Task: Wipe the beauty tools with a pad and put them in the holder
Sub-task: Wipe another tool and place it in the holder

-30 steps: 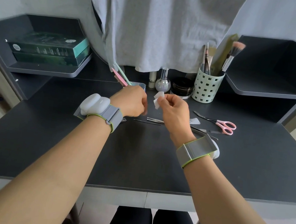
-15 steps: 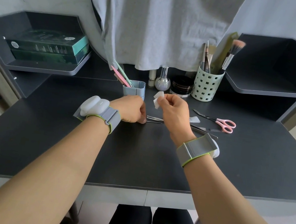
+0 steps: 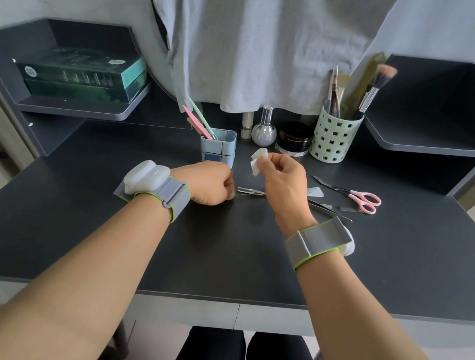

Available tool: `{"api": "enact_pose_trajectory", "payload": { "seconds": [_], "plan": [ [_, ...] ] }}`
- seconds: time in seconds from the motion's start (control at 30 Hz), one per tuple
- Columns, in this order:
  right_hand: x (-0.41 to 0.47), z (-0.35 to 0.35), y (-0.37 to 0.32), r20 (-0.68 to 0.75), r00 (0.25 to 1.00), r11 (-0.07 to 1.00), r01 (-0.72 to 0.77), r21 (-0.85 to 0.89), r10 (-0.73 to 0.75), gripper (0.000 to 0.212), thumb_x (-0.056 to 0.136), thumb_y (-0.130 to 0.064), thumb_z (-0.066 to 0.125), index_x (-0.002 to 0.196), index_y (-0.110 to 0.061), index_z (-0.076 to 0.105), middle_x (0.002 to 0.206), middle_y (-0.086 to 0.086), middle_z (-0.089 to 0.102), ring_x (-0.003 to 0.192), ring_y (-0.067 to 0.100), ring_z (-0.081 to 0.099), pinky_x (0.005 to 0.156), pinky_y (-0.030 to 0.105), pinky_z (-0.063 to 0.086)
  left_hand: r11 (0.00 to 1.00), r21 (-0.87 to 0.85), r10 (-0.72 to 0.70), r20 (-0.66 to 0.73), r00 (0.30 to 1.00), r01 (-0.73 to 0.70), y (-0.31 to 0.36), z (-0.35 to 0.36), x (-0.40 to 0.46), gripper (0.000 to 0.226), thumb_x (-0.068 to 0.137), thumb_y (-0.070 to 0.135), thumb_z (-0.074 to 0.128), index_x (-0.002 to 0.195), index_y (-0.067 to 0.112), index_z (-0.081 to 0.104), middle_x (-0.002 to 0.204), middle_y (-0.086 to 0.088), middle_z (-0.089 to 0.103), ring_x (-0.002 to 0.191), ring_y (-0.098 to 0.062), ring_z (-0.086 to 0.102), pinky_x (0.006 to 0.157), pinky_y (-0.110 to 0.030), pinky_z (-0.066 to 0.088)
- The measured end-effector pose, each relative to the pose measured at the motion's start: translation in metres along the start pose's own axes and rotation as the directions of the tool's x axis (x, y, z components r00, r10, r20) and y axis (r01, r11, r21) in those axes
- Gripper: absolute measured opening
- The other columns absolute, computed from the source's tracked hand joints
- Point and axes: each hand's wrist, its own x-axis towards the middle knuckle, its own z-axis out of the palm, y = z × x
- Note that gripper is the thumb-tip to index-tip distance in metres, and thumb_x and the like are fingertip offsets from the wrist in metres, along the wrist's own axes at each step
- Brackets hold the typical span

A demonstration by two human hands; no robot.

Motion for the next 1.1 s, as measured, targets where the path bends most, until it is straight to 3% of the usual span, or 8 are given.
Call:
{"api": "enact_pose_trajectory", "payload": {
  "seconds": [0.1, 0.3, 0.37, 0.47, 0.67, 0.8, 0.93, 1.1],
  "plan": [
    [-0.001, 0.000, 0.001, -0.009, 1.000, 1.000, -0.011, 0.016, 0.011, 0.017, 0.097, -0.021, 0.060, 0.100, -0.009, 0.071, 0.072, -0.011, 0.058, 0.063, 0.004, 0.047, 0.067, 0.025, 0.039, 1.000, 0.001, 0.001, 0.003, 1.000, -0.001, 0.000, -0.002, -0.005, 0.010, 0.101, 0.030, 0.053, 0.096, 0.024, 0.060, 0.089, 0.008, 0.055, 0.087, -0.015, 0.052, 0.058, -0.021, 0.034],
    [-0.003, -0.002, 0.002, -0.014, 0.999, 0.999, -0.029, 0.035, 0.029, 0.017, 0.096, -0.021, 0.061, 0.097, -0.008, 0.072, 0.070, -0.010, 0.058, 0.061, 0.006, 0.047, 0.066, 0.028, 0.041, 1.000, 0.008, -0.001, 0.032, 0.999, 0.000, 0.003, -0.008, -0.015, 0.008, 0.101, 0.028, 0.053, 0.099, 0.025, 0.060, 0.098, 0.005, 0.058, 0.092, -0.015, 0.053, 0.067, -0.024, 0.039],
    [-0.004, -0.003, 0.001, -0.020, 0.999, 0.999, -0.025, 0.041, 0.026, 0.018, 0.096, -0.021, 0.061, 0.097, -0.007, 0.072, 0.067, -0.011, 0.056, 0.060, 0.006, 0.046, 0.066, 0.028, 0.041, 1.000, -0.021, 0.005, -0.018, 1.000, -0.005, 0.003, -0.009, -0.017, 0.009, 0.100, 0.027, 0.053, 0.096, 0.025, 0.061, 0.102, 0.003, 0.060, 0.095, -0.019, 0.055, 0.074, -0.028, 0.042],
    [-0.005, -0.004, 0.000, -0.036, 0.999, 0.996, -0.035, 0.087, 0.039, 0.017, 0.096, -0.019, 0.061, 0.095, -0.006, 0.072, 0.064, -0.011, 0.052, 0.058, 0.007, 0.043, 0.063, 0.026, 0.041, 0.988, -0.157, -0.017, -0.150, 0.988, -0.007, 0.004, -0.005, -0.019, 0.010, 0.098, 0.025, 0.056, 0.090, 0.028, 0.062, 0.097, 0.003, 0.063, 0.093, -0.019, 0.057, 0.074, -0.028, 0.043],
    [-0.008, -0.007, -0.002, -0.056, 0.996, 0.983, -0.064, 0.174, 0.075, 0.016, 0.096, -0.019, 0.061, 0.083, -0.014, 0.069, 0.060, -0.012, 0.052, 0.057, 0.007, 0.041, 0.062, 0.024, 0.038, 0.934, -0.355, -0.094, -0.364, 0.927, -0.044, 0.005, -0.002, -0.019, 0.015, 0.096, 0.024, 0.062, 0.109, 0.024, 0.069, 0.095, 0.007, 0.068, 0.094, -0.013, 0.061, 0.082, -0.023, 0.041],
    [-0.007, -0.002, 0.002, -0.026, 0.989, 0.967, -0.138, 0.214, 0.147, 0.015, 0.096, -0.020, 0.062, 0.083, -0.016, 0.069, 0.061, -0.010, 0.051, 0.060, 0.011, 0.042, 0.070, 0.031, 0.041, 0.929, -0.364, -0.101, -0.427, 0.898, -0.069, 0.008, 0.000, -0.021, 0.011, 0.097, 0.024, 0.062, 0.100, 0.022, 0.071, 0.091, 0.006, 0.068, 0.088, -0.011, 0.061, 0.078, -0.023, 0.043],
    [-0.010, 0.004, 0.002, 0.022, 0.979, 0.931, -0.201, 0.306, 0.204, 0.013, 0.095, -0.018, 0.064, 0.084, -0.013, 0.068, 0.061, -0.010, 0.050, 0.059, 0.010, 0.041, 0.062, 0.026, 0.036, 0.921, -0.378, -0.103, -0.462, 0.881, -0.090, 0.013, 0.005, -0.022, 0.010, 0.096, 0.025, 0.062, 0.095, 0.022, 0.071, 0.089, 0.003, 0.069, 0.087, -0.014, 0.062, 0.075, -0.022, 0.041],
    [-0.020, 0.007, -0.009, 0.139, 0.975, 0.899, -0.212, 0.382, 0.171, 0.016, 0.097, -0.010, 0.060, 0.083, -0.010, 0.066, 0.058, -0.004, 0.047, 0.054, 0.010, 0.036, 0.055, 0.025, 0.033, 0.939, -0.328, -0.063, -0.467, 0.882, -0.106, 0.020, 0.007, -0.022, 0.014, 0.097, 0.027, 0.060, 0.093, 0.020, 0.072, 0.091, -0.001, 0.072, 0.086, -0.019, 0.064, 0.065, -0.023, 0.043]
  ]
}}
